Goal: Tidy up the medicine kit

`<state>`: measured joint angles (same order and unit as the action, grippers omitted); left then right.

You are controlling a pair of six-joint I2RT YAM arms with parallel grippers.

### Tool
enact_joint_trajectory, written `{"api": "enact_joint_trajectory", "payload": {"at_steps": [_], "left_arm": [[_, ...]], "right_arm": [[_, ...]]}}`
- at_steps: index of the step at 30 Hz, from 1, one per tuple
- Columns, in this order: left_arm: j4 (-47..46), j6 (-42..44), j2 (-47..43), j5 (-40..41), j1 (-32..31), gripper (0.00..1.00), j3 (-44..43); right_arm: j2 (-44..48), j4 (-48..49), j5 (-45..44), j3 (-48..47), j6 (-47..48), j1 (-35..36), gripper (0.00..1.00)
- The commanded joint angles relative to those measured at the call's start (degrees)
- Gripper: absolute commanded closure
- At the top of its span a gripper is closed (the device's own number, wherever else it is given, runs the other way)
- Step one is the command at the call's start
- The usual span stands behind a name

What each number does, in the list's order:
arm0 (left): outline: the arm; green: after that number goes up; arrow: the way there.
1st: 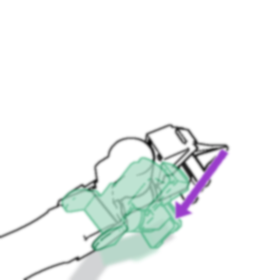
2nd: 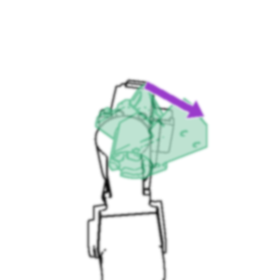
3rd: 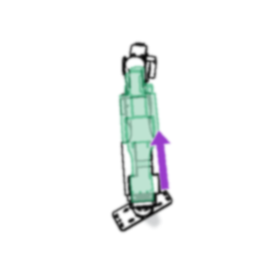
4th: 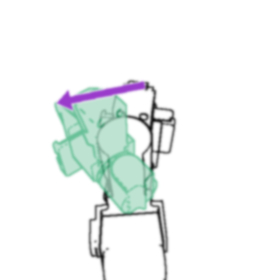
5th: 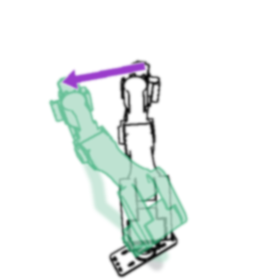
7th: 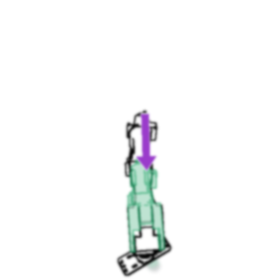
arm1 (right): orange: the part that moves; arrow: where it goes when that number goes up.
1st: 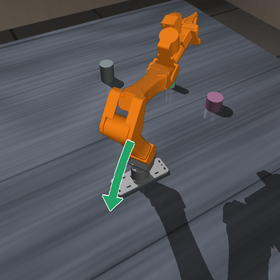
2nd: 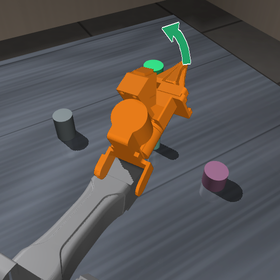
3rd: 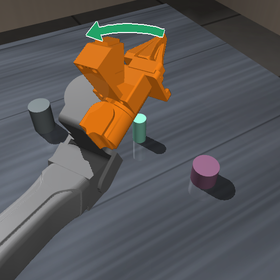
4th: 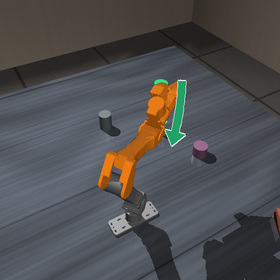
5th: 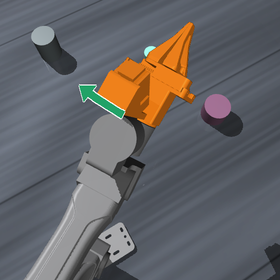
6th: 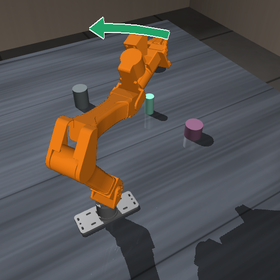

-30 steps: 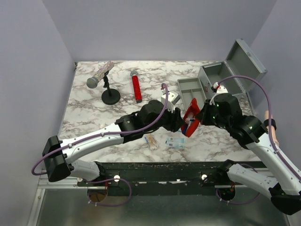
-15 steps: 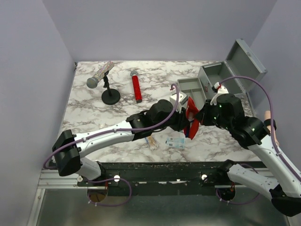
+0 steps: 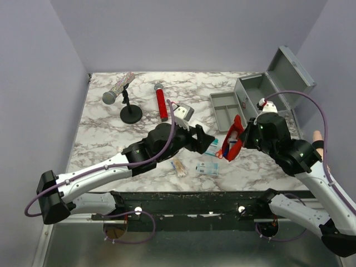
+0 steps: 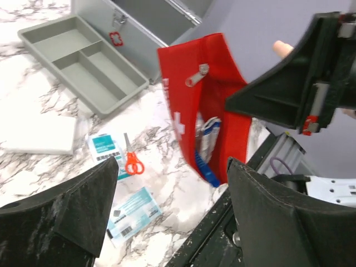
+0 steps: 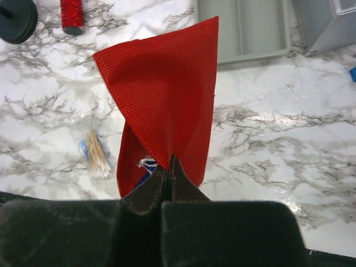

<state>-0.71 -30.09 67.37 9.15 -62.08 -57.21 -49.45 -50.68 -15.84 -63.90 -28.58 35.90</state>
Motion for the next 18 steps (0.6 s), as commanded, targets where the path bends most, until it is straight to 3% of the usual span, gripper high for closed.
{"api": "enact_joint_trajectory", "payload": {"at_steps": [1,5,9,18], "left_arm": [[-1.31,-3.48,-1.11,4.66,1.87,0.1,6.31],[-2.37,-5.33,5.9,2.11,4.34,0.07,6.59],[6.22,-1.12,21.79,-6.24,5.49,0.15,-5.42],[10.02,6.17,35.45,-5.46,2.5,0.25,-15.46]], "right_arm": [[1.9,-2.85,-5.87,-0.26,0.81,-0.13,0.99],[3.65,-3.99,-7.8,0.7,0.45,-0.13,0.99],[5.06,-5.22,-9.04,0.97,0.54,-0.13,0.99],[8.4,-8.39,-11.23,1.67,1.59,-0.22,0.99]]}}
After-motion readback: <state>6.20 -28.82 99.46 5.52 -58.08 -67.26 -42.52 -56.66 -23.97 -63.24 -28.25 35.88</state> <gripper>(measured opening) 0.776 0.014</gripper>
